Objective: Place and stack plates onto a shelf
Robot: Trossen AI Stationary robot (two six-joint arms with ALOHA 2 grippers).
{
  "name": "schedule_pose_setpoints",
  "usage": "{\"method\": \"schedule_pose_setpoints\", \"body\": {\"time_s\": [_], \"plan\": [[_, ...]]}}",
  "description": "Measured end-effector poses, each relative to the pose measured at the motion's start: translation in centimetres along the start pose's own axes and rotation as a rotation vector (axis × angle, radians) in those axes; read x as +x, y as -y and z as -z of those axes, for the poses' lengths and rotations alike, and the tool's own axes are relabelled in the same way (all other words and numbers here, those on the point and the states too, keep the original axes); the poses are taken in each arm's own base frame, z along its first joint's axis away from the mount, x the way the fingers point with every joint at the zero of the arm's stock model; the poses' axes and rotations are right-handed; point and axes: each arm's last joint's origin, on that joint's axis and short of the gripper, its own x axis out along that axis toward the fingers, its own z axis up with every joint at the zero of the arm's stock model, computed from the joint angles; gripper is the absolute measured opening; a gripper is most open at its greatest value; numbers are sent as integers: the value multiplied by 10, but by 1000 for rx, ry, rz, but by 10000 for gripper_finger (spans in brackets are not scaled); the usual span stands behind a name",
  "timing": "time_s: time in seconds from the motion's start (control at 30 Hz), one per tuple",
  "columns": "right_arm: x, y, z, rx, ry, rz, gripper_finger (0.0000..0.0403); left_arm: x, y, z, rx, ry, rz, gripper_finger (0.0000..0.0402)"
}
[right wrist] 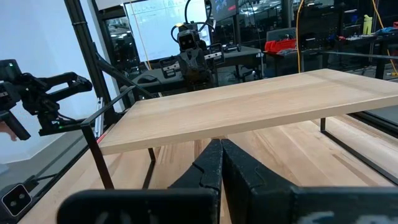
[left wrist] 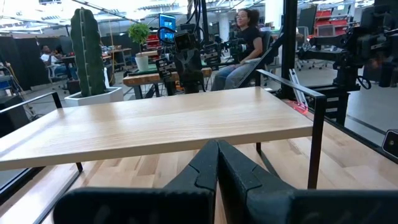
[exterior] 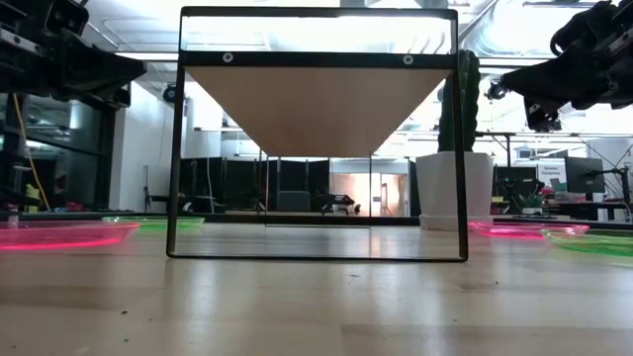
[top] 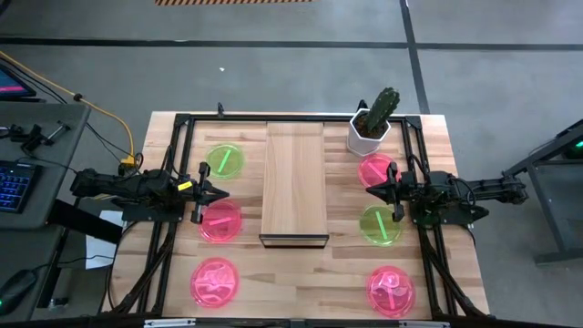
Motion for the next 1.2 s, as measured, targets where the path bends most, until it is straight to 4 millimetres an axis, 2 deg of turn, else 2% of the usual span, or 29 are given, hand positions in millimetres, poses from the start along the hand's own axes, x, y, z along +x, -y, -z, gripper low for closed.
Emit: {"method": "schedule_pose_setpoints", "body": {"time_s": [0.63, 0.93, 1.07, 1.13, 1.2], "plan": [[0, 0, 0, 0, 0, 0, 0, 0, -1, -5, -9, 47, -6, 0], [0, 0, 0, 1, 0, 1, 0, 0, -1, -9, -179, 94, -3, 0], [0, 0, 0, 58, 1, 1, 0, -2, -8, -26, -191, 264, -178, 0], [0, 0, 0, 67, 4, 9, 0, 0, -13, -33, -199, 237, -281, 1], [0, 1, -1, 68, 10, 24, 0, 6, -17, -39, -184, 125, -366, 7]]}}
